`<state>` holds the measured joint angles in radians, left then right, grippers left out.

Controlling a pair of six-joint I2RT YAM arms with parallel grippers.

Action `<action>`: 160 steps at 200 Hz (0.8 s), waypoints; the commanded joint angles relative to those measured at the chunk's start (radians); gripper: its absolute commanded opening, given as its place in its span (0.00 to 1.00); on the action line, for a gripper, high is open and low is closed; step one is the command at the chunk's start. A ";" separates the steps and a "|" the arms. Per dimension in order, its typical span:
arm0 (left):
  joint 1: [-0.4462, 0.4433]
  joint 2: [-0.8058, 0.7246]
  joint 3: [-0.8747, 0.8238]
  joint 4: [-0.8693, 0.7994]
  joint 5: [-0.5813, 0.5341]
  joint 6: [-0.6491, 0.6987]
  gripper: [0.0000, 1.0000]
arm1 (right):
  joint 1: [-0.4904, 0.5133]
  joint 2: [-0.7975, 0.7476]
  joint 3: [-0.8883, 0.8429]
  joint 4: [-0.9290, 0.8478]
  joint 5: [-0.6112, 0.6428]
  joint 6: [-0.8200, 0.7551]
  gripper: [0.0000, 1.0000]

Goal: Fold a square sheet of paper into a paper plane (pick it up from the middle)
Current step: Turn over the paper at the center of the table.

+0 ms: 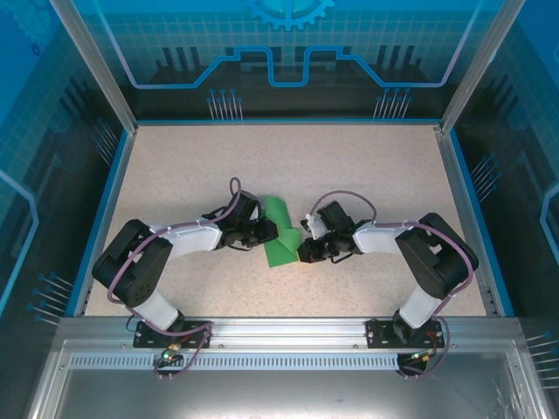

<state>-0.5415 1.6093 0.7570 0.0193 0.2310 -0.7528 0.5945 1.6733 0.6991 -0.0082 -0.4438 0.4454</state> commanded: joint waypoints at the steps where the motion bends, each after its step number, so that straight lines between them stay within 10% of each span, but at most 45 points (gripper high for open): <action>1: -0.006 -0.036 0.027 -0.048 -0.014 0.027 0.21 | -0.015 -0.029 -0.018 -0.029 0.012 0.009 0.06; 160: -0.006 -0.044 0.019 -0.008 0.000 -0.003 0.17 | -0.018 -0.059 -0.025 -0.029 0.014 0.020 0.06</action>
<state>-0.5415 1.5772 0.7578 0.0341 0.2317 -0.7612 0.5880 1.6325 0.6857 -0.0280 -0.4263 0.4557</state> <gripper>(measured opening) 0.187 0.068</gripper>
